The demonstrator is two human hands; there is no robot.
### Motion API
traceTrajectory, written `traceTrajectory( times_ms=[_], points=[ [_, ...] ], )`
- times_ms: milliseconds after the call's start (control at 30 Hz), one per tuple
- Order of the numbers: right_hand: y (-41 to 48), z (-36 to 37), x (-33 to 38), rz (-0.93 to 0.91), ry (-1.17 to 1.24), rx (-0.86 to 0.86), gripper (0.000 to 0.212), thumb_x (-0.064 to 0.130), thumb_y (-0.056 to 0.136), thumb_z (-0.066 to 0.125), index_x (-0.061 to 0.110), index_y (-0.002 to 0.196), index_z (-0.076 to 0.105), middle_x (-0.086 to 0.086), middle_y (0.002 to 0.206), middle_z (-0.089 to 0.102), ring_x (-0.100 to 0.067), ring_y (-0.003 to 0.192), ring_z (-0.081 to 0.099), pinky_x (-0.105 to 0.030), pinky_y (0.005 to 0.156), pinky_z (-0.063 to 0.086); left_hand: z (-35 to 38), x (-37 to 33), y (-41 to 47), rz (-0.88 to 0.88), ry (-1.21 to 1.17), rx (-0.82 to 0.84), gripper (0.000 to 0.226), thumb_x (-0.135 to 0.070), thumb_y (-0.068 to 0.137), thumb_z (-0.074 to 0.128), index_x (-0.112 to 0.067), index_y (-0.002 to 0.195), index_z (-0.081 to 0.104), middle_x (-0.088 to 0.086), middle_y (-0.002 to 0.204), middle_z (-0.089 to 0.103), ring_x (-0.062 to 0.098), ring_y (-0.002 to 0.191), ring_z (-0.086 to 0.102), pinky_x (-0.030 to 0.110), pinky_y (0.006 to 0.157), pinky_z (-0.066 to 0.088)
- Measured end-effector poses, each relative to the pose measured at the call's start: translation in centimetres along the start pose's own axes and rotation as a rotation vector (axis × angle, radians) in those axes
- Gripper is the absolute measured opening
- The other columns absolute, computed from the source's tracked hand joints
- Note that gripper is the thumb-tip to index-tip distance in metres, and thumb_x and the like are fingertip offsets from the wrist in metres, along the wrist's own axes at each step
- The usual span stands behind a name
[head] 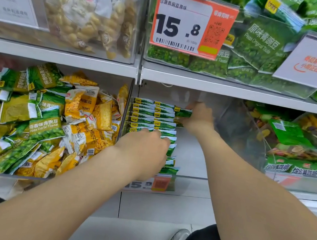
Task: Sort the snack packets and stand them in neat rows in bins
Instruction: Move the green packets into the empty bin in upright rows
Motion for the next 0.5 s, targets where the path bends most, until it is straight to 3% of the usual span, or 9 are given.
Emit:
traceTrajectory(
  times_ms=[100, 167, 300, 367, 433, 500],
  points=[
    [-0.3, -0.1, -0.1, -0.033, -0.078, 0.037, 0.042, 0.01, 0.09, 0.069, 0.018, 0.131, 0.065, -0.018, 0.127, 0.063, -0.035, 0.119, 0.061, -0.03, 0.082, 0.05, -0.1, 0.0, -0.2, -0.005, 0.009, -0.04, 0.031, -0.033, 0.109, 0.041, -0.015, 0.132, 0.054, 0.009, 0.121, 0.057, 0.032, 0.113, 0.059, 0.04, 0.075, 0.047],
    [-0.7, -0.6, 0.4, -0.071, -0.246, 0.008, 0.047, 0.012, 0.093, 0.071, 0.013, 0.137, 0.053, -0.02, 0.127, 0.061, -0.041, 0.116, 0.062, -0.037, 0.079, 0.05, -0.9, -0.1, -0.6, -0.002, 0.038, -0.105, 0.027, -0.03, 0.108, 0.043, -0.016, 0.125, 0.058, 0.008, 0.117, 0.058, 0.031, 0.11, 0.059, 0.042, 0.078, 0.051],
    [-2.3, -1.4, 1.9, -0.053, -0.345, -0.081, 0.073, 0.016, 0.094, 0.075, 0.004, 0.149, 0.028, -0.024, 0.145, 0.041, -0.046, 0.125, 0.056, -0.044, 0.091, 0.05, -3.1, -0.2, -2.5, 0.058, 0.074, -0.294, 0.019, -0.029, 0.104, 0.046, -0.022, 0.108, 0.063, 0.0, 0.104, 0.063, 0.026, 0.102, 0.057, 0.039, 0.082, 0.039],
    [-4.0, -1.6, 3.1, -0.141, -0.354, -0.024, 0.055, 0.014, 0.095, 0.068, 0.0, 0.139, 0.039, -0.024, 0.135, 0.049, -0.044, 0.121, 0.058, -0.039, 0.085, 0.047, -4.1, 0.4, -3.9, 0.061, 0.052, -0.425, 0.018, -0.031, 0.103, 0.046, -0.026, 0.099, 0.063, -0.005, 0.094, 0.061, 0.023, 0.097, 0.053, 0.039, 0.081, 0.036],
    [-6.3, -2.1, 4.6, -0.231, -0.296, 0.026, 0.024, 0.013, 0.092, 0.061, 0.002, 0.113, 0.058, -0.018, 0.111, 0.061, -0.041, 0.108, 0.063, -0.032, 0.075, 0.043, -4.8, 1.7, -5.5, 0.002, -0.024, -0.494, 0.019, -0.032, 0.102, 0.047, -0.027, 0.092, 0.062, -0.008, 0.086, 0.058, 0.021, 0.092, 0.05, 0.037, 0.077, 0.035],
    [-9.1, -3.5, 6.8, -0.294, -0.153, 0.051, 0.021, 0.011, 0.088, 0.055, 0.006, 0.094, 0.074, -0.013, 0.094, 0.072, -0.036, 0.091, 0.067, -0.031, 0.075, 0.053, -5.4, 3.1, -7.4, -0.087, -0.162, -0.527, 0.019, -0.032, 0.101, 0.047, -0.028, 0.089, 0.062, -0.01, 0.082, 0.055, 0.019, 0.087, 0.051, 0.037, 0.073, 0.041]
  ],
)
Point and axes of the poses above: each hand's wrist, its own y-axis towards the middle knuckle, its own z-axis out of the palm, x = y × z, the point moved 4 cm from there along y, towards the middle knuckle
